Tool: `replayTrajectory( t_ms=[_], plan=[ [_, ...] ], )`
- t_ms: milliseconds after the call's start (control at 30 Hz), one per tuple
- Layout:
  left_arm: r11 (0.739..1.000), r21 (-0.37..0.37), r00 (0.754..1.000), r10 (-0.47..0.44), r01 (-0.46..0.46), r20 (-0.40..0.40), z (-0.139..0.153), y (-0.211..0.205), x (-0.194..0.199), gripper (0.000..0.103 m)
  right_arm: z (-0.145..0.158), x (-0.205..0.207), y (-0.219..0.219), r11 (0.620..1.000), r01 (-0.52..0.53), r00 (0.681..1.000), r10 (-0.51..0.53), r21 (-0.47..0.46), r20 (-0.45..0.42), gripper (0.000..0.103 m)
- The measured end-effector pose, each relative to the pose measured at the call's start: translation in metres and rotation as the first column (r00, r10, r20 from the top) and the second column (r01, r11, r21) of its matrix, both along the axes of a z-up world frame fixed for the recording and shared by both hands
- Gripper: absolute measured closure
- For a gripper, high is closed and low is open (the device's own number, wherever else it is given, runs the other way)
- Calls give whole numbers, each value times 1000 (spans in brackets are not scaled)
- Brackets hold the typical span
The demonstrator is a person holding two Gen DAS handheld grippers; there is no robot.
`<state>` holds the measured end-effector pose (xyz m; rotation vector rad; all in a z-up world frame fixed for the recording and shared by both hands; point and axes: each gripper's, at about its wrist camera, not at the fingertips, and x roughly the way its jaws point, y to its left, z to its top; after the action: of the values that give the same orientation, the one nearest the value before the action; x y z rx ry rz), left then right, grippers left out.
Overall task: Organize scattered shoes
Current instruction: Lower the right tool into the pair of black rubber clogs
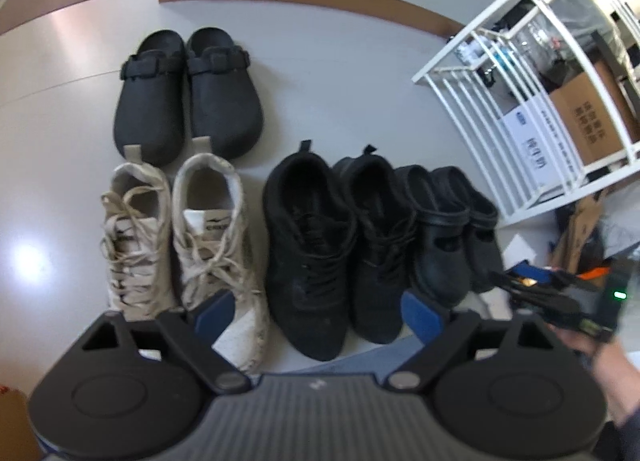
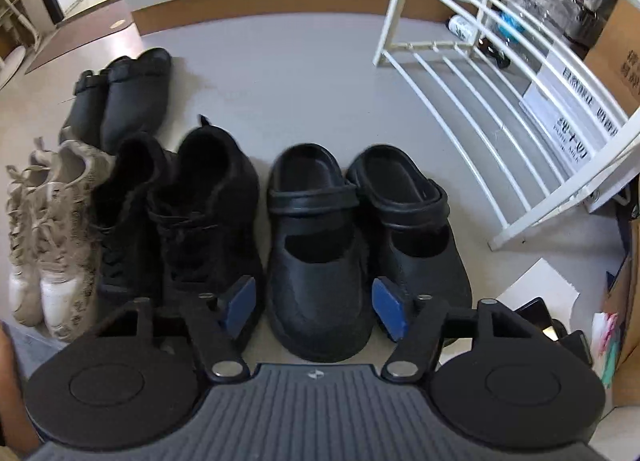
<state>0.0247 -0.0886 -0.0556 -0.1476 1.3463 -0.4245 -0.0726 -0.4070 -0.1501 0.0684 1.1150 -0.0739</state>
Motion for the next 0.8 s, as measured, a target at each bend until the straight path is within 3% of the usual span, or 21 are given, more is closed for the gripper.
replayTrajectory(
  t_ms=[300, 600, 800],
  plan=[
    [1000, 16, 1000, 24, -23, -19, -7, 5, 2, 11, -45, 14, -25, 1000, 15, 998, -16, 15, 60, 43],
    [999, 30, 997, 36, -34, -70, -24, 6, 4, 11, -67, 23, -42, 998, 49, 996, -51, 31, 69, 43],
    [1000, 1, 995, 21, -21, -96, -27, 0, 1, 10, -85, 28, -50, 999, 38, 997, -38, -13, 62, 43]
  ],
)
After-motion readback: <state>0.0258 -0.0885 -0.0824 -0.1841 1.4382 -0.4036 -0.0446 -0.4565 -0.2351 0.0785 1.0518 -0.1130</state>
